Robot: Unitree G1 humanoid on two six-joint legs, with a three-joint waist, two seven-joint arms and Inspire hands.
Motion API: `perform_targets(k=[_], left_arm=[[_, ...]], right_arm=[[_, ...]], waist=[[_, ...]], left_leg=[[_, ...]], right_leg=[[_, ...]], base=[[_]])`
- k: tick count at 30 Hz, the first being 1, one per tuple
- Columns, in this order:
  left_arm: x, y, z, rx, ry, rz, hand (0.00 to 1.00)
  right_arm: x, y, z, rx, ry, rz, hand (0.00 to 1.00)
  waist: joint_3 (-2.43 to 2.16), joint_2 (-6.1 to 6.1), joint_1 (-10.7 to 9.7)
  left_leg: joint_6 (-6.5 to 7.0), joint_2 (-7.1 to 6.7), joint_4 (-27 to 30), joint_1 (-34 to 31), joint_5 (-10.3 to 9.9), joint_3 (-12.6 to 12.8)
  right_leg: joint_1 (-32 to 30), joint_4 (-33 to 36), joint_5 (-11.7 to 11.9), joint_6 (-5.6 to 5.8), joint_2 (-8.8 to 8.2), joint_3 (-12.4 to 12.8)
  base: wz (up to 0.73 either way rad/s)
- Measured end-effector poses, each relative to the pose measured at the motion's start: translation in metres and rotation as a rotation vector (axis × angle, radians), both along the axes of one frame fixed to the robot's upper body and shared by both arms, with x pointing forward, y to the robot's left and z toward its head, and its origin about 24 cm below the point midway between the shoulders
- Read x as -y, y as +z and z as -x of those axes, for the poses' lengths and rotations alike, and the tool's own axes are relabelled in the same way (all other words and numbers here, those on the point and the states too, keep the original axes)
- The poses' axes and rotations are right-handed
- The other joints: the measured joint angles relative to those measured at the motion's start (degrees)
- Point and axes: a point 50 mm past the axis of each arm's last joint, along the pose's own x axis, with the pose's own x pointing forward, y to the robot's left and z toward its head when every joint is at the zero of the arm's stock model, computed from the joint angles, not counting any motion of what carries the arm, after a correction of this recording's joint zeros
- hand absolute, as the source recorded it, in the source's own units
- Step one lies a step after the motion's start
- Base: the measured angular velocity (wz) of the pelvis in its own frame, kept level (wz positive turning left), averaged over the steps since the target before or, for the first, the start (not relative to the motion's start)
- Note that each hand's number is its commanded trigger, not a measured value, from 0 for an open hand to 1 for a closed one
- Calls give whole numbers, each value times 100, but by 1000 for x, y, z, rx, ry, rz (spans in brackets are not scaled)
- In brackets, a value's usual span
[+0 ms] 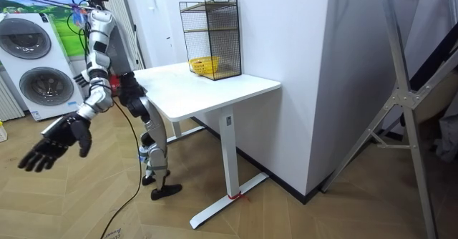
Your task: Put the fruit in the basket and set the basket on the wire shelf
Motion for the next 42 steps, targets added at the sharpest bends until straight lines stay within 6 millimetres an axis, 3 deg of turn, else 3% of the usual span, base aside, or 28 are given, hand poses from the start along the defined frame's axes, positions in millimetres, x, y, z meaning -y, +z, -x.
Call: perform_targets(k=[11, 18, 25, 33, 40, 42], left_arm=[[79, -76, -12, 171, -83, 287, 0], [118, -101, -7, 247, -108, 433, 0], [130, -113, -16, 351, -244, 513, 0], [156, -130, -33, 240, -661, 825, 0], [162, -136, -54, 129, -940, 967, 0], [164, -138, -64, 95, -1011, 999, 0]], right_arm=[[-68, -64, -30, 173, 63, -267, 0], [-95, -82, -34, 234, 208, -409, 0], [-102, -91, -45, 300, 400, -504, 0], [-110, -101, -70, 253, 750, -708, 0], [-116, -107, -96, 198, 997, -851, 0], [-118, -109, -105, 169, 1107, -894, 0]], waist=[[-21, -93, -1], [-20, -96, 121], [-19, -93, 123], [-19, -81, 59], [-14, -84, -17], [-9, -84, -19]], left_leg=[[-1, 9, 9, 43, -18, -56], [-7, 11, 0, 127, -16, -56], [-45, 24, -38, 218, -41, -20], [-28, 43, -225, 371, -51, 68], [-38, 50, -216, 445, -45, 25], [-108, 52, -217, 443, 42, 27]], right_leg=[[147, -152, 42, 5, 13, -47], [278, -208, 88, 5, 16, -35], [400, -304, 152, 6, 20, -30], [526, -423, 294, -8, 16, -49], [680, -563, 266, -8, -5, -181], [683, -583, 278, -10, 4, -181]], base=[[3], [-1], [0], [-3], [8], [0]])
